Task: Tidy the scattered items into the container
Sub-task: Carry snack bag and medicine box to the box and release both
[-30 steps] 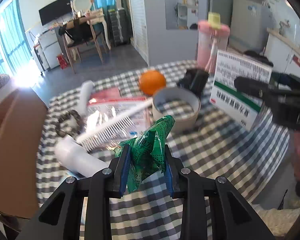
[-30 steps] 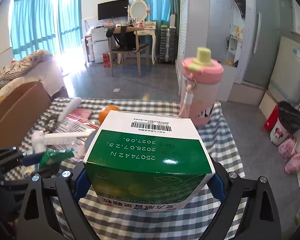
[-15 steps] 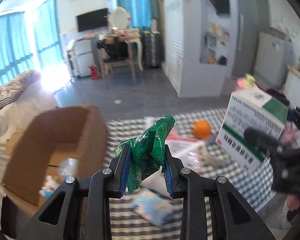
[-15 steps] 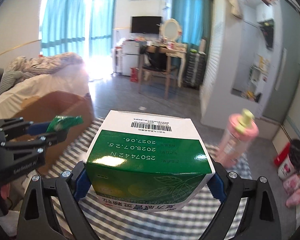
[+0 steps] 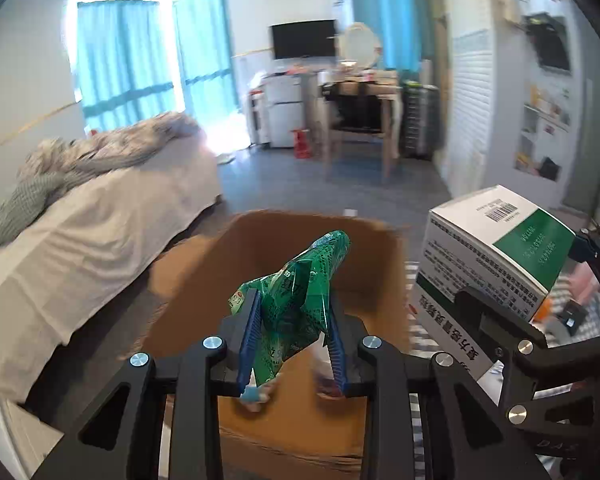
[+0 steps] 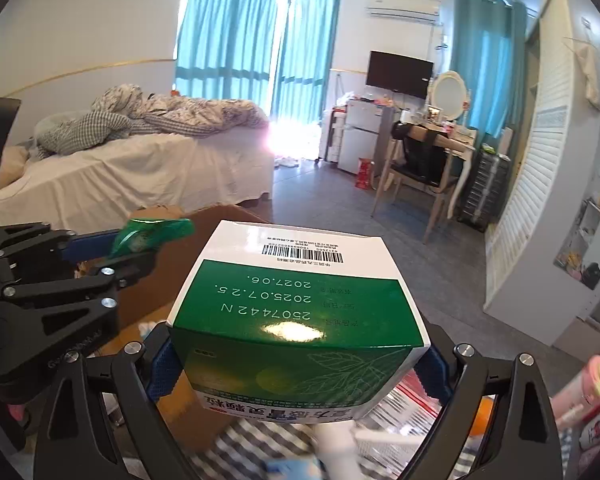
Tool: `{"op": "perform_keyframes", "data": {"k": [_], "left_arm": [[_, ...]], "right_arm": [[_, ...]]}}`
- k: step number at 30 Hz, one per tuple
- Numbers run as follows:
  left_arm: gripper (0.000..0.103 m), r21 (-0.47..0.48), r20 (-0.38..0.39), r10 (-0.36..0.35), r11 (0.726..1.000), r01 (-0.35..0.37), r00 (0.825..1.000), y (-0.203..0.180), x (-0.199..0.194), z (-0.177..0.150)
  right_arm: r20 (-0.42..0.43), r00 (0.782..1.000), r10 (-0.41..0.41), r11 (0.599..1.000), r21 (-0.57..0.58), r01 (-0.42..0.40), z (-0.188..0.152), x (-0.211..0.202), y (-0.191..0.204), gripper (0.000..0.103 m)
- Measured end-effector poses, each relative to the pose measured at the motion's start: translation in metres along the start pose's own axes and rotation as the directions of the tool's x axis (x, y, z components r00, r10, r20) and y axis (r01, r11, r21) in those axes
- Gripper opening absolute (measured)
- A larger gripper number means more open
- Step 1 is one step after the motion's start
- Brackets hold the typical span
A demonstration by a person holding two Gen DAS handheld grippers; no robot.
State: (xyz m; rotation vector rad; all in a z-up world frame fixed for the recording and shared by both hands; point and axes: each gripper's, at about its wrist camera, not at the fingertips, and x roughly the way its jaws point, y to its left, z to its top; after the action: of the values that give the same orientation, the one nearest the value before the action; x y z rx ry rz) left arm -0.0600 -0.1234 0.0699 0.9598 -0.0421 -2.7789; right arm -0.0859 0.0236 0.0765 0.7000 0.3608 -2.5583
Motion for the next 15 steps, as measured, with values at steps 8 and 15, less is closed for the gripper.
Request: {"op": "perform_keyframes", "data": {"k": [8,15], "left_arm": [[0.031,-0.06,-0.103,0.08,0.994,-0.086,0.991,0.037,0.047,-0.019],[0.031,-0.064,-0.173,0.096,0.992,-0.109,0.98,0.038,0.075,-0.032]], "right_arm": [[-0.104,0.994,0.032,0.998,-0.054,-0.038,-0.007,0.067,0.044,0.094],[-0.09,0.996,-0.01,0.994,-0.114,0.0,-0.009,0.085,0.054,0.094]]}}
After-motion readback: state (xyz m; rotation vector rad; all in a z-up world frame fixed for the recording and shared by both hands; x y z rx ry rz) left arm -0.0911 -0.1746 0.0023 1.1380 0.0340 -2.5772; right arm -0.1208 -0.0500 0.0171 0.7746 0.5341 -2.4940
